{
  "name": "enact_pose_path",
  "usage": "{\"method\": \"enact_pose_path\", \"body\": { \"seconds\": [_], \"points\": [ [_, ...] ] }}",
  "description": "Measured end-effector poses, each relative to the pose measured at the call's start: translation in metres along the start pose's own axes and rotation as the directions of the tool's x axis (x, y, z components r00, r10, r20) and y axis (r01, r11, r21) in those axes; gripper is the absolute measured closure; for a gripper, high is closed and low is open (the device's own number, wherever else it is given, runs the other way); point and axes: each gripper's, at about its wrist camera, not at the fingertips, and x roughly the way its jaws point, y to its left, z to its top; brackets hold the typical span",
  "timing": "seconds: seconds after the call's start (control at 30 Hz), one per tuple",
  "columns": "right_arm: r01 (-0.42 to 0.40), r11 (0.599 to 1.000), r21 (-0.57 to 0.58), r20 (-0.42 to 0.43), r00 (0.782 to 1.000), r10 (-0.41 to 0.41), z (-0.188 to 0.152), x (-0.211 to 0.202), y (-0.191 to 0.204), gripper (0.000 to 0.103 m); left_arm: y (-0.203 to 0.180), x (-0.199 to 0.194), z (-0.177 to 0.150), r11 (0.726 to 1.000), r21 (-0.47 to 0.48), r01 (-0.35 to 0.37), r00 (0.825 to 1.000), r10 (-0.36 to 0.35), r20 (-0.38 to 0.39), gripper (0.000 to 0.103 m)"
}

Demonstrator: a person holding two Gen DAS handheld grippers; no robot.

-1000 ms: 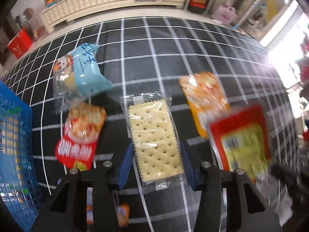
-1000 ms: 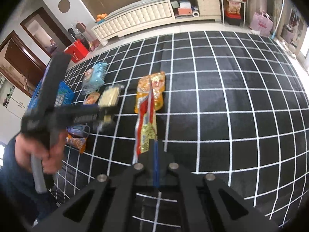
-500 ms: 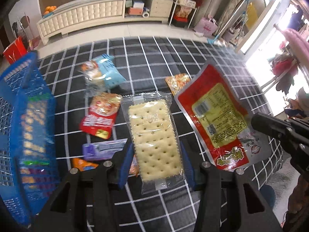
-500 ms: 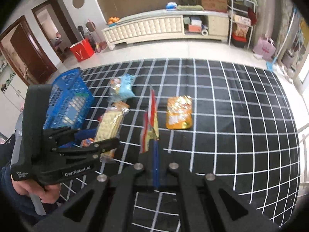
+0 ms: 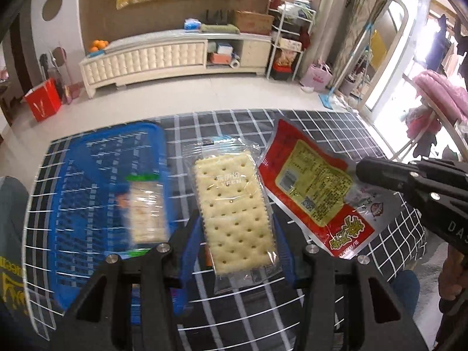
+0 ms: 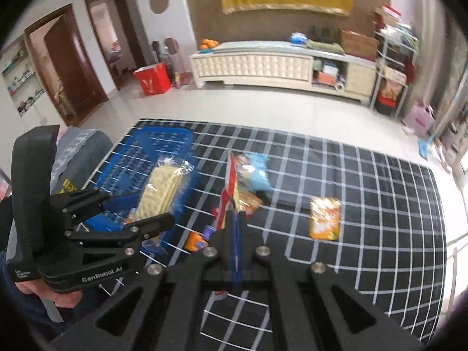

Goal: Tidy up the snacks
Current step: 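Carry the cracker pack and red-and-yellow bag over the blue basket with both grippers, then lower the cracker pack into the basket and open the left gripper while the right holds the bag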

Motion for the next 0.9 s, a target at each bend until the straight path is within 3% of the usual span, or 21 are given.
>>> {"method": "enact_pose_path", "body": {
  "seconds": [0.23, 0.43, 0.9],
  "points": [
    [-0.046, 0.996, -0.075, 0.026, 0.999, 0.048, 0.029, 0.010, 0.056, 0.101, 0.060, -0.035, -0.001, 0.997, -0.029, -0.065, 0.997, 0.066, 0.041, 0.058],
    [-0.092, 0.988, -0.121, 0.036, 0.995, 0.097, 0.051, 0.025, 0.093, 0.101, 0.100, -0.045, -0.002, 0.994, -0.062, -0.091, 0.995, 0.093, 0.032, 0.058],
    [-0.117, 0.984, -0.136, -0.061, 0.992, 0.110, 0.069, 0.097, 0.121, 0.101, 0.146, -0.006, -0.007, 0.996, -0.051, -0.073, 0.995, 0.070, -0.066, 0.058]
  ]
}}
